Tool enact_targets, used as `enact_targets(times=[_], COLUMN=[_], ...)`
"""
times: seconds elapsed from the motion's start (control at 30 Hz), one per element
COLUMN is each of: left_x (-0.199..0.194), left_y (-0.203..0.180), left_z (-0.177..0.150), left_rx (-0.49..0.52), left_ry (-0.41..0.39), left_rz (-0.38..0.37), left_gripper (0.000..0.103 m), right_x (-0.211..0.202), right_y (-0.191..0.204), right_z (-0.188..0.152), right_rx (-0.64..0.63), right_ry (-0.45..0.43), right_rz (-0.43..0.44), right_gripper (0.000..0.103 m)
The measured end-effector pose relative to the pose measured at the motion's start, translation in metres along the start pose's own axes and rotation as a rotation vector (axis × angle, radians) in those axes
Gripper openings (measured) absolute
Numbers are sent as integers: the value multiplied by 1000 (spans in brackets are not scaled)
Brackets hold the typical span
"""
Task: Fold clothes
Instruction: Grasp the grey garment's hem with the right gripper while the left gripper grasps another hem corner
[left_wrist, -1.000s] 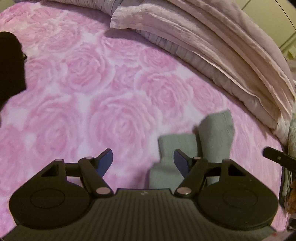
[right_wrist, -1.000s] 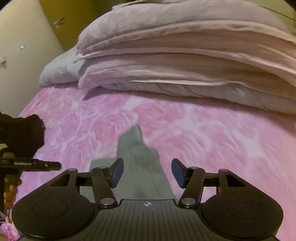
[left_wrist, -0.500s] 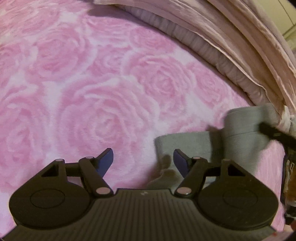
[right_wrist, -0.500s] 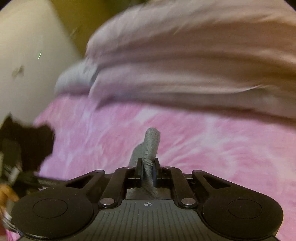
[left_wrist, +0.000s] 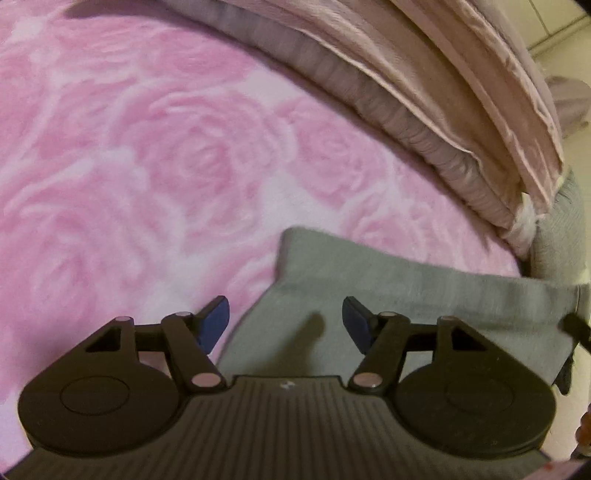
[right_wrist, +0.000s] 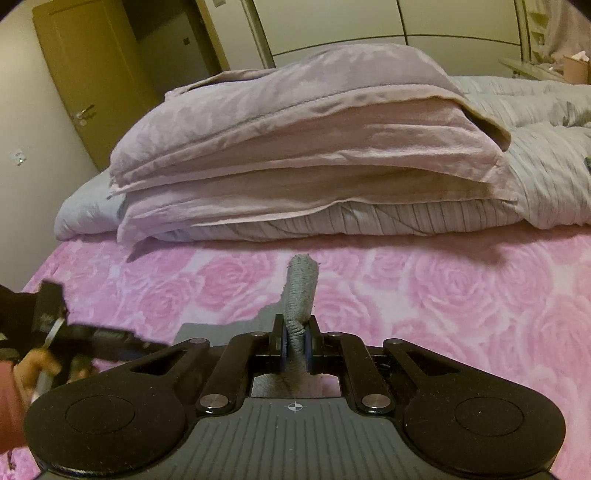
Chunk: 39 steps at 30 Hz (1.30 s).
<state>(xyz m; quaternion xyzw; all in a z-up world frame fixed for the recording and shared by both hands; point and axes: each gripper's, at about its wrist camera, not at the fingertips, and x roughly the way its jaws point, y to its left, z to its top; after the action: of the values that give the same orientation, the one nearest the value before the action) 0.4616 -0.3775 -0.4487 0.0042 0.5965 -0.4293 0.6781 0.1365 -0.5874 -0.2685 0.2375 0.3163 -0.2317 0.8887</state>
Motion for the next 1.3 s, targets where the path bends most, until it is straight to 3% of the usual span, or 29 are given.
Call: enact_targets(times=[0.1, 0.17, 0.23, 0.3, 0.37, 0.43, 0.63, 0.73, 0.9, 1.0, 1.1, 1.23, 1.3], left_x=[18, 25, 27, 20, 7, -16, -96, -113, -61, -13, 19, 46, 48], left_y=[-13, -25, -38, -40, -42, -57, -93, -107, -111, -100, -90, -73, -71], left_z=[13, 12, 3, -7, -19, -31, -57, -68, -73, -75, -69, -68, -64], left_rx=[64, 129, 226, 229, 211, 254, 329, 416, 530, 547, 507, 419, 425], left_ry=[41, 53, 70, 95, 96, 43, -58, -59, 62, 140, 190, 295, 291], left_rz=[9, 46, 121, 121, 82, 60, -125, -132, -93, -61, -77, -119, -135], left_gripper=[63, 56, 15, 1, 1, 1, 1, 1, 15, 15, 16, 25, 25], right_x=[-4, -6, -10, -19, -34, -53, -139, -167, -157, -137, -119, -116, -120], right_y=[-1, -2, -5, -7, -2, 8, 48, 63, 54, 45, 39, 24, 19], right_z=[-2, -4, -6, -8, -8, -7, 0, -10, -41, -58, -69, -80, -82], right_rx=[9, 10, 30, 54, 50, 23, -47, -60, 58, 96, 115, 195, 217], right_ry=[-6, -10, -7, -3, -15, -40, -149, -148, -77, -44, -22, -9, -9], right_rz=[6, 4, -6, -11, -14, -27, -13, -24, -88, -117, -147, -202, -198], right_gripper=[5, 5, 5, 5, 5, 5, 5, 5, 5, 5, 5, 5, 5])
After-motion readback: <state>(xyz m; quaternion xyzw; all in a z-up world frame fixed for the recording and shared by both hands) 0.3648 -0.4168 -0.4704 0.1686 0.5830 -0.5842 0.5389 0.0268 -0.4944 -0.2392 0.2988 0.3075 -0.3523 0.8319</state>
